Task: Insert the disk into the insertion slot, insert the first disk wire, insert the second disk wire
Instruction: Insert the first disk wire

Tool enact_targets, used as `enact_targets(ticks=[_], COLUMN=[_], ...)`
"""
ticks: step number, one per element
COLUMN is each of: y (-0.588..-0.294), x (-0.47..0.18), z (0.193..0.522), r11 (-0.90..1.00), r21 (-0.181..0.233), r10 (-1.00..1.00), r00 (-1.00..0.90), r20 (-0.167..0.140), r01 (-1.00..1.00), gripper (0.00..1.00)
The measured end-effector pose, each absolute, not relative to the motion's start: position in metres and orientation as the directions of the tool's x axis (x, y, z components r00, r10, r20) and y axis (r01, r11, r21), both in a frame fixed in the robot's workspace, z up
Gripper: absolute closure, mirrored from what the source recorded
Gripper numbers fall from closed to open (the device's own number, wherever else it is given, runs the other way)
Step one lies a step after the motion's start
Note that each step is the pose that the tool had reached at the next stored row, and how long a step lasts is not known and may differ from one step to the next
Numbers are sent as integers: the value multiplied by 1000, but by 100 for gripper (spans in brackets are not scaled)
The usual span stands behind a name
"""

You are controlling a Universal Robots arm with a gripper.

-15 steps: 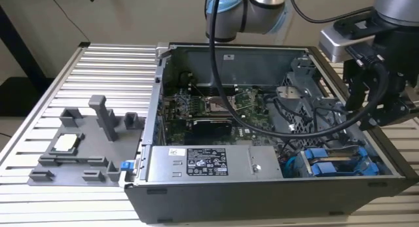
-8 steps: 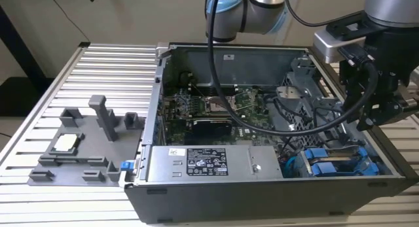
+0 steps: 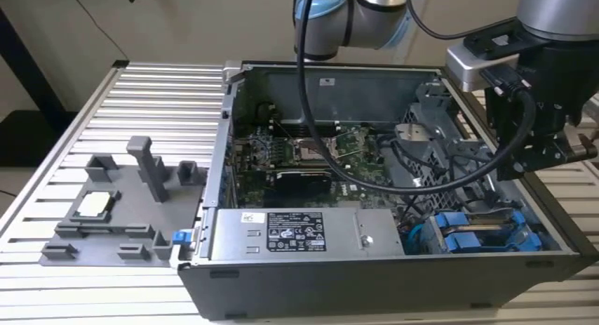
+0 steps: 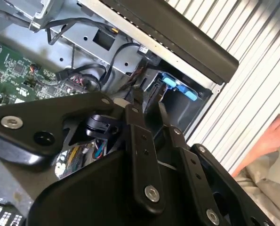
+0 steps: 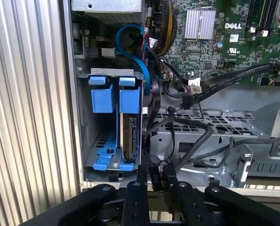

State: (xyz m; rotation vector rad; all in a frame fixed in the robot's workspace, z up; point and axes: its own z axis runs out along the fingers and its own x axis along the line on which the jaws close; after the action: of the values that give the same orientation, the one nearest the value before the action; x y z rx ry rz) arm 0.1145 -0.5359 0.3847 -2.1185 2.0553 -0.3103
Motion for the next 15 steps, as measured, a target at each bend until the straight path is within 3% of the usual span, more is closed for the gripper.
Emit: enact_targets(ticks=[3, 6, 15], y=[-536, -536, -536], x=[115, 118, 144], z=[385, 384, 383], r11=[-34, -35, -36], r21=[-267, -257, -158], r10=[-999, -999, -999], r00=[26, 27, 31], r20=[32, 36, 38], r01=[-963, -966, -987], gripper=[81, 81, 81])
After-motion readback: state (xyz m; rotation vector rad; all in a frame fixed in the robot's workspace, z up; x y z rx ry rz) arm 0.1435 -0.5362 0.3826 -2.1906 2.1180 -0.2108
